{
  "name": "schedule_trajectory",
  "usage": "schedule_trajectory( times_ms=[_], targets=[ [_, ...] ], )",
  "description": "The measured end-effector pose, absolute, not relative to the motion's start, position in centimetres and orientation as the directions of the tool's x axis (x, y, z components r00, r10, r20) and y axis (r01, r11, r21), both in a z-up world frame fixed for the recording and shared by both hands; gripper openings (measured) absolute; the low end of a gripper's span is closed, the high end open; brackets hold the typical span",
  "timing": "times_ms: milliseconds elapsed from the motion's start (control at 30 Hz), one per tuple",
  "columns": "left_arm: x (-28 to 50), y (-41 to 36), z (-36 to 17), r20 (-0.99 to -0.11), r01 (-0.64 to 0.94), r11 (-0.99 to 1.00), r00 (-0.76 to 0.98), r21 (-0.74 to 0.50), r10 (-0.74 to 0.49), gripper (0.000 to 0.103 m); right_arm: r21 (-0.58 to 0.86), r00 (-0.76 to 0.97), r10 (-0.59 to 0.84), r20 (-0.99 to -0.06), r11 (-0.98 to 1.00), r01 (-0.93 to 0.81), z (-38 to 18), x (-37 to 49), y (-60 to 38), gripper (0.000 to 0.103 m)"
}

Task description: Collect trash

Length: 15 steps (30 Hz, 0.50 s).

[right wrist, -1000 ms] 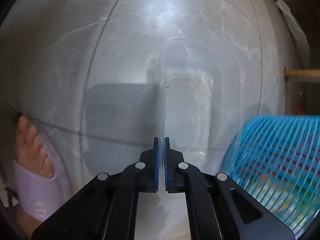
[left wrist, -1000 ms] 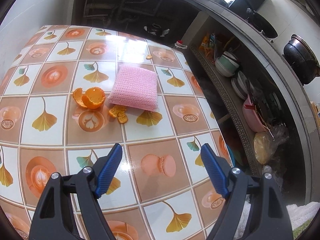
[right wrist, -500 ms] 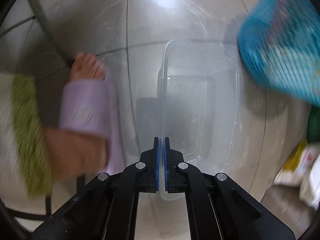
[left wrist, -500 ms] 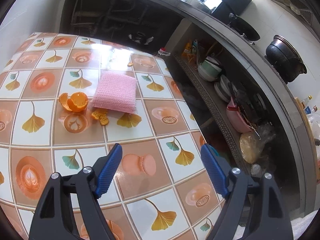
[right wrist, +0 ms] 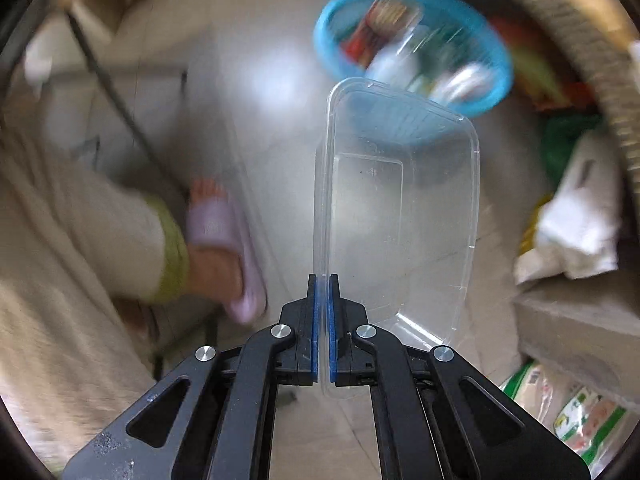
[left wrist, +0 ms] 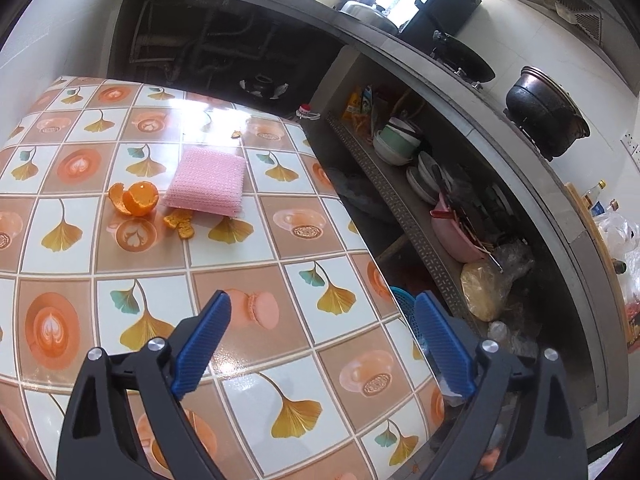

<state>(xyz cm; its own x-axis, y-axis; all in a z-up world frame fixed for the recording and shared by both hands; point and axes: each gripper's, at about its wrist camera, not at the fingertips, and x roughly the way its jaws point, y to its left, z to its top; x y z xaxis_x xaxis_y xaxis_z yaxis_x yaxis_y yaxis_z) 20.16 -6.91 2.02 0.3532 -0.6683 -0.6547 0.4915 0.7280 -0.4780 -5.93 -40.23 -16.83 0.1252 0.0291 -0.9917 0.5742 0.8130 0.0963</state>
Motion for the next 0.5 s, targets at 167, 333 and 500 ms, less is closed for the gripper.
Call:
schedule_trajectory(
  times_ms=[167,333,500],
  targets=[
    [19.9,-7.1,2.1,-0.655,0.495,0.726,0.352,-0.477,-0.669,0.092,0.211,0.353,-0.025,-0.935,0.761,0.613,-11.5,-3.0,-45.1,0.002],
    [20.0,-6.9,1.8,-0.664,0.473,0.737,0.352,-0.482,-0.660,0.092,0.248,0.411,-0.026,-0.911,0.762,0.598,-12.2,1.7,-48.4,0.002],
    [20.3,-6.1,1.7,-0.674,0.453,0.757,0.370,-0.470,-0.640,0.092,0.191,0.306,-0.030,-0.952,0.722,0.665,-17.4,4.6,-52.2,0.002]
  ],
)
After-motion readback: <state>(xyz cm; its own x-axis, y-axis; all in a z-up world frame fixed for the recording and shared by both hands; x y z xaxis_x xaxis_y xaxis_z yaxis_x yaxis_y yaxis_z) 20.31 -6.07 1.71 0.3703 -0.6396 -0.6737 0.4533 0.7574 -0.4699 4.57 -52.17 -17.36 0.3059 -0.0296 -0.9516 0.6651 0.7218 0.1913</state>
